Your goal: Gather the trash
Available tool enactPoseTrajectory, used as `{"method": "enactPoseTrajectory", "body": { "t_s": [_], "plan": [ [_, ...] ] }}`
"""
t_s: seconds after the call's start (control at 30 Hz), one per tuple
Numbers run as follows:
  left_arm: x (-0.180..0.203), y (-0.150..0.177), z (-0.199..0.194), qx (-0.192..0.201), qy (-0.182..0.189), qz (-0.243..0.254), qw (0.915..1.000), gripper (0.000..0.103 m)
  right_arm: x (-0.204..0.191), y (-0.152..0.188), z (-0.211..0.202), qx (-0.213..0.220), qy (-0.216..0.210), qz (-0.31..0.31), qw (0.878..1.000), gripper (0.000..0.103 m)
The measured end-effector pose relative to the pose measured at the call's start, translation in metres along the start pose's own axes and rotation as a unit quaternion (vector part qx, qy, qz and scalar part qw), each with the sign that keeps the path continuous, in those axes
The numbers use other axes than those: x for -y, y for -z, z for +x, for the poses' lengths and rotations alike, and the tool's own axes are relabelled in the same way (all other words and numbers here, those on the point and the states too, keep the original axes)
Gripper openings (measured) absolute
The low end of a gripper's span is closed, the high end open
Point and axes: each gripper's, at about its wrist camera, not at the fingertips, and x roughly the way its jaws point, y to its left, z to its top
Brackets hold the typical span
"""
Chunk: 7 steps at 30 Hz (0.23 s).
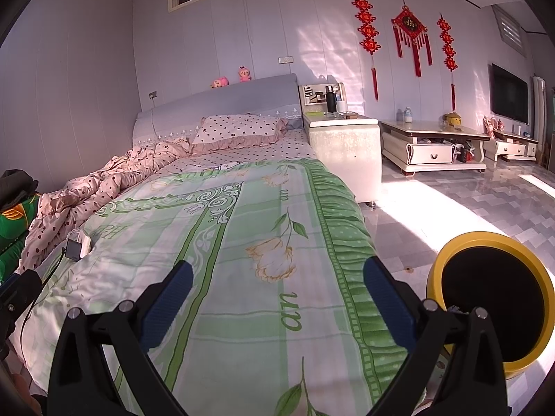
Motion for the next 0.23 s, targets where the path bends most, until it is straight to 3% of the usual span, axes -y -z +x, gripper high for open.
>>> {"method": "enactPoseTrajectory", "body": {
  "t_s": [0.23],
  "plan": [
    [0.002,0.0012,0.002,-0.002,0.001,0.001,1.0,0.095,0.0,0.0004,-0.0005,-0.001,0.0,0.001,1.0,0.095]
  ]
}}
